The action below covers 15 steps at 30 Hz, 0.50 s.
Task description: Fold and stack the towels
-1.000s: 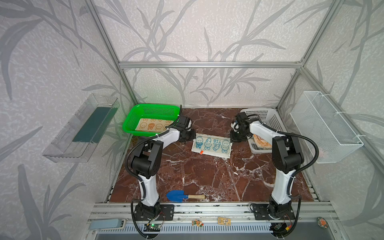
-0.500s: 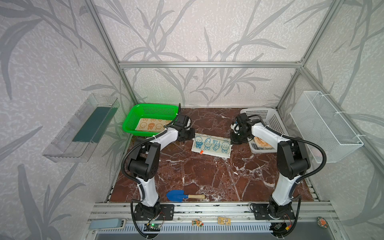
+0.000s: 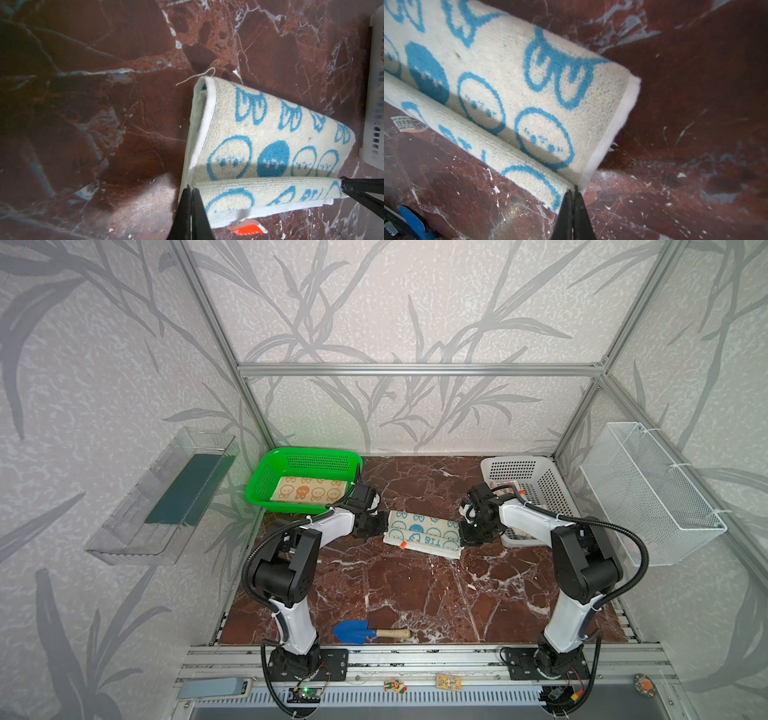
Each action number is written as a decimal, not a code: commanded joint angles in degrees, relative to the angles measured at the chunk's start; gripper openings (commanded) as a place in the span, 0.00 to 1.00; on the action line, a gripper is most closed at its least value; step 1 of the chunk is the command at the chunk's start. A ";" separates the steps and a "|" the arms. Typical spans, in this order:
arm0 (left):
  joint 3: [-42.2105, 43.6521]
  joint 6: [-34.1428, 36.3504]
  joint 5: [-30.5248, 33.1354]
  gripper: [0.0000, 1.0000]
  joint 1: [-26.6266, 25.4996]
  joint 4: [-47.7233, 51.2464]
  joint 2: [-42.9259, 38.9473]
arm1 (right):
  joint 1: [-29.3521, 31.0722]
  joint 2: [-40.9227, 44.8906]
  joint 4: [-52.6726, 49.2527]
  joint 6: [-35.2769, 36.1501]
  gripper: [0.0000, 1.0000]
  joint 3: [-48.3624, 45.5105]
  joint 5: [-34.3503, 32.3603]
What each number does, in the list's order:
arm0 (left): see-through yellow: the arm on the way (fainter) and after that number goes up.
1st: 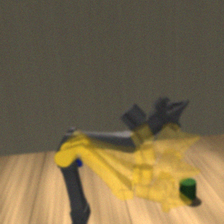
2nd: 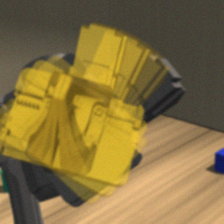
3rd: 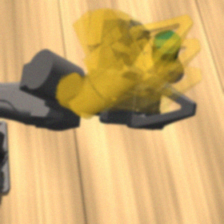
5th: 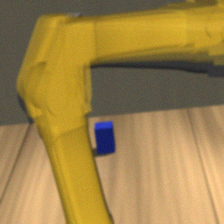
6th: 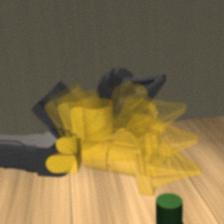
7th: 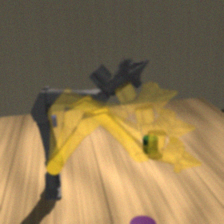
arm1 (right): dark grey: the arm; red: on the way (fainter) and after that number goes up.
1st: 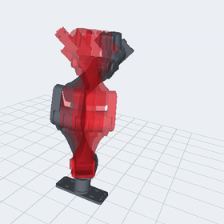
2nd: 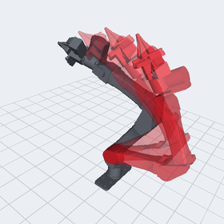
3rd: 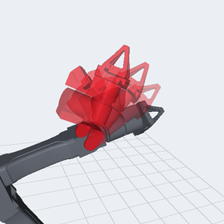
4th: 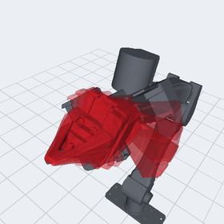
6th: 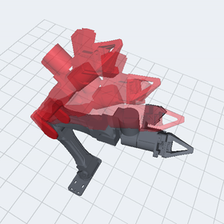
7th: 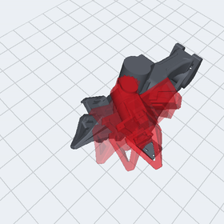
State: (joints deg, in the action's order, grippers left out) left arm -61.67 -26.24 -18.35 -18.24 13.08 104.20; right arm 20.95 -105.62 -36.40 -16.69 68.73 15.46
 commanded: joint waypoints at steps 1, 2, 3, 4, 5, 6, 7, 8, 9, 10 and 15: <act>1.01 -0.69 1.54 0.00 0.31 -2.17 0.21 | 0.65 -0.55 -0.13 -1.00 0.00 -1.71 -1.25; 1.11 -0.69 1.64 0.00 0.31 -2.27 0.34 | 0.82 -0.61 0.01 -1.15 0.00 -1.99 -1.36; 1.11 -0.66 1.64 0.00 0.31 -2.26 0.39 | 1.00 -0.51 0.37 -1.25 0.00 -2.31 -1.47; 1.11 -0.66 1.63 0.00 0.31 -2.27 0.47 | 1.04 -0.54 0.45 -1.24 0.00 -2.57 -1.57; 1.10 -0.59 1.63 0.00 0.31 -2.29 0.45 | 1.11 -0.55 0.59 -1.27 0.00 -2.67 -1.74; 1.05 -0.57 1.73 0.00 0.31 -2.25 0.51 | 1.11 -0.57 0.52 -1.30 0.00 -2.72 -1.88; 1.02 -0.57 1.74 0.00 0.31 -2.26 0.56 | 1.11 -0.63 0.52 -1.25 0.00 -2.72 -1.93; 1.02 -0.57 1.74 0.00 0.31 -2.34 0.54 | 1.11 -0.71 0.39 -1.29 0.00 -2.67 -1.99; 1.02 -0.57 1.66 0.00 0.31 -2.35 0.58 | 1.11 -0.72 0.45 -1.24 0.00 -2.71 -2.12; 1.10 -0.57 1.58 0.00 0.31 -2.38 0.70 | 1.11 -0.74 0.42 -1.15 0.00 -2.74 -2.32; 1.86 -0.38 1.68 0.00 0.22 -2.69 0.91 | 1.11 -1.15 0.81 -1.06 0.00 -3.42 -2.80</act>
State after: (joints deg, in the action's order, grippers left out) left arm -60.73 -26.59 -18.31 -18.26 10.74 104.40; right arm 22.09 -105.82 -34.33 -17.54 66.57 14.94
